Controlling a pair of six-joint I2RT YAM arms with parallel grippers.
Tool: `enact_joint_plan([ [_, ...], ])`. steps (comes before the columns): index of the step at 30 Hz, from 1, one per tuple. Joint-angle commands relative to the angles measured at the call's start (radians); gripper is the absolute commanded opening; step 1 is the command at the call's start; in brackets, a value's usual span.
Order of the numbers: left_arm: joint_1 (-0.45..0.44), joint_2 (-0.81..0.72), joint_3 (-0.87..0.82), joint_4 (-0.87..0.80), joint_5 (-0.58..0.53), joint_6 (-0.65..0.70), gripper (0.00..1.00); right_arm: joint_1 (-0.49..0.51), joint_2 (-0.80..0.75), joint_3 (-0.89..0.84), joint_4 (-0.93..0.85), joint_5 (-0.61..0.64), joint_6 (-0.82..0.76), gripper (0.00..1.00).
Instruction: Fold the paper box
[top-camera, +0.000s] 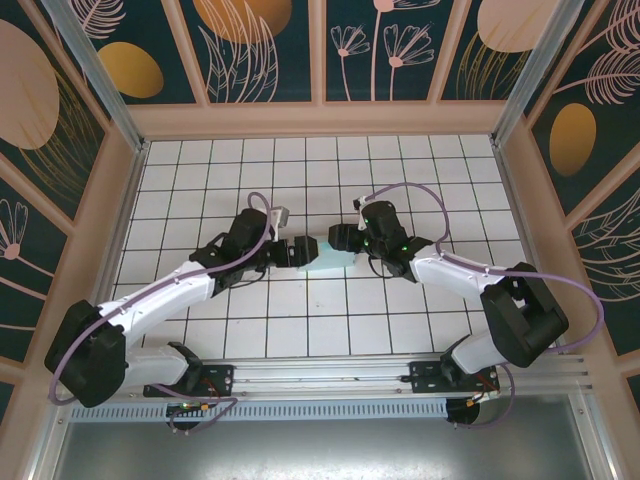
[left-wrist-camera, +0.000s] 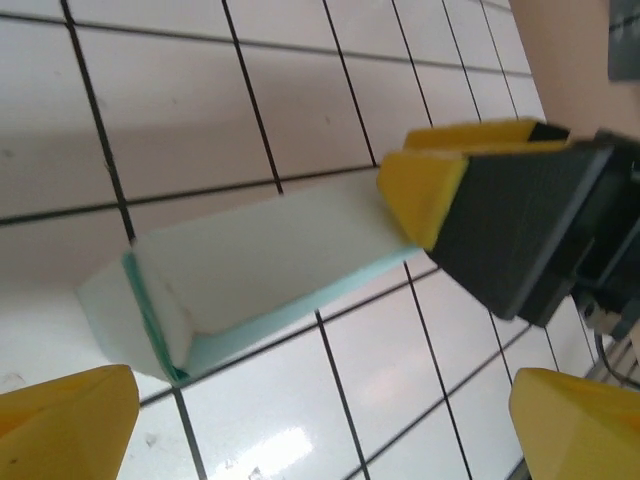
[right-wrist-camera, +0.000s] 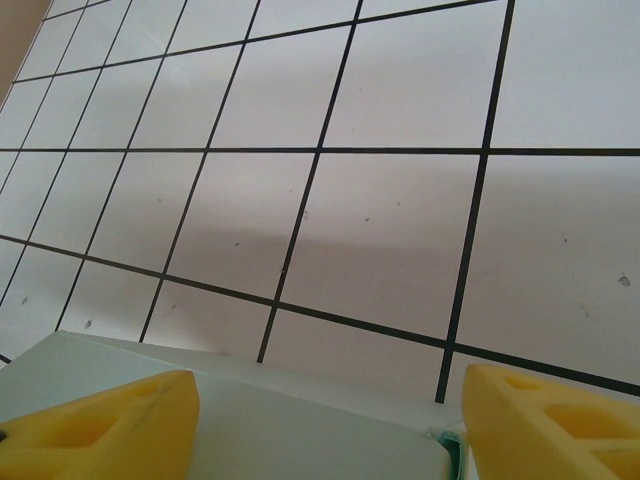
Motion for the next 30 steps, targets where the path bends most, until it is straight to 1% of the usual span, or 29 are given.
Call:
enact_joint_plan([
  [1,0.023,0.018,0.009,0.033,-0.048,-0.093,0.91,-0.001,0.02,-0.034,-0.027,-0.003,0.007,0.7],
  [5,0.042,0.053,0.025,0.034,-0.079,-0.154,0.79,-0.001,0.015,-0.038,-0.025,-0.006,0.006,0.7],
  [8,0.048,0.081,0.03,-0.002,-0.1,-0.156,0.7,-0.001,0.011,-0.041,-0.026,0.0,0.009,0.7],
  [11,0.049,0.091,0.0,0.002,-0.091,-0.154,0.62,-0.001,0.007,-0.041,-0.027,0.002,0.009,0.7],
  [13,0.049,0.089,-0.034,0.019,-0.072,-0.155,0.59,-0.002,0.008,-0.041,-0.028,0.002,0.009,0.7],
  [18,0.049,0.108,-0.105,0.031,-0.09,-0.152,0.47,-0.008,0.022,-0.039,-0.024,-0.007,0.011,0.69],
  [24,0.048,0.144,-0.154,0.076,-0.09,-0.159,0.39,-0.012,0.014,-0.037,-0.018,-0.019,0.015,0.69],
  [28,0.048,0.187,-0.166,0.088,-0.094,-0.153,0.3,-0.016,-0.001,-0.038,-0.006,-0.05,0.021,0.69],
  [30,0.049,0.201,-0.171,0.099,-0.089,-0.156,0.27,-0.022,-0.016,-0.045,0.012,-0.082,0.029,0.69],
])
